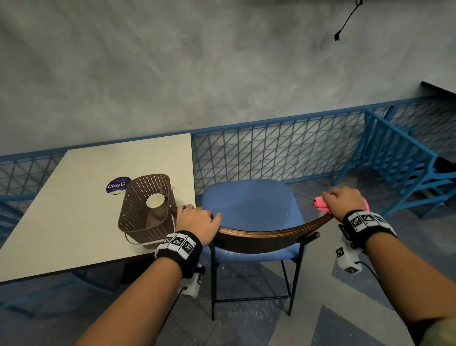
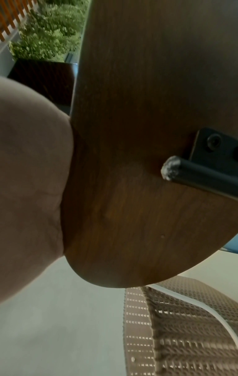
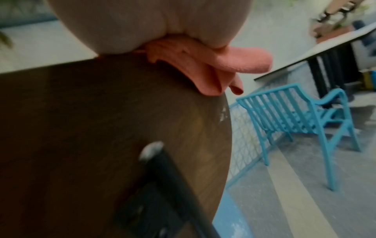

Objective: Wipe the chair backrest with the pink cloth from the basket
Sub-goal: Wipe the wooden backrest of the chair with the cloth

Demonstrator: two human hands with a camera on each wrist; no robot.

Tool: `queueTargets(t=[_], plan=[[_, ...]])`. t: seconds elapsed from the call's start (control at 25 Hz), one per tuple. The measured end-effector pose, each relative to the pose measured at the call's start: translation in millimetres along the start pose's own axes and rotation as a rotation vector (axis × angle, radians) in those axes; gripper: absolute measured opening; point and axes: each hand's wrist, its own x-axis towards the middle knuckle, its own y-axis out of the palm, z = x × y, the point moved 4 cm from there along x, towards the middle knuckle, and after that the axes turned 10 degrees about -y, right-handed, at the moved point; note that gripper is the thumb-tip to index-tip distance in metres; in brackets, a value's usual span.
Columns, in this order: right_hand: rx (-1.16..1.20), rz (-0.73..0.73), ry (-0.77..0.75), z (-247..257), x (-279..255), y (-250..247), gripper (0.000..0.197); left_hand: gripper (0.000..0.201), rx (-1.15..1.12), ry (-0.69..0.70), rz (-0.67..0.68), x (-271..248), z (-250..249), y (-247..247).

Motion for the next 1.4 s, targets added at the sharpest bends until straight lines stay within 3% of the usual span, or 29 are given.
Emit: queueTargets(t=[0.12, 0.36, 0.6, 0.72, 0.88, 1.0, 1.08, 1.24, 1.4], plan=[[-0.065, -0.141, -0.063, 20, -31, 8, 0.048, 0.058, 0.009, -0.014, -0.003, 1, -1, 1], [-0.102, -0.067, -0.053, 30, -54, 50, 0.062, 0.061, 0.030, -0.022, 0.021, 5, -4, 3], [0.195, 0.061, 0.254, -11, -3, 13, 0.071, 0.062, 0.033, -0.025, 0.022, 6, -4, 3], [0.193, 0.014, 0.279, -3, -11, 13, 0.058, 0.062, 0.037, -0.028, 0.018, 5, -2, 4], [0.028, -0.086, 0.098, 34, -56, 28, 0.053, 0.062, 0.033, -0.026, 0.010, 5, -2, 5], [-0.178, -0.041, -0.066, 79, -87, 34, 0.050, 0.062, 0.042, -0.029, 0.021, 6, -2, 7], [-0.152, -0.014, -0.126, 114, -104, 31, 0.051, 0.062, 0.049, -0.032, 0.024, 6, -3, 8], [-0.124, -0.001, -0.404, 190, -122, 42, 0.044, 0.064, 0.068, -0.029, 0.013, 5, -5, 5], [-0.100, 0.002, -0.521, 247, -128, 61, 0.047, 0.085, 0.004, 0.064, 0.045, 8, 0, 9]])
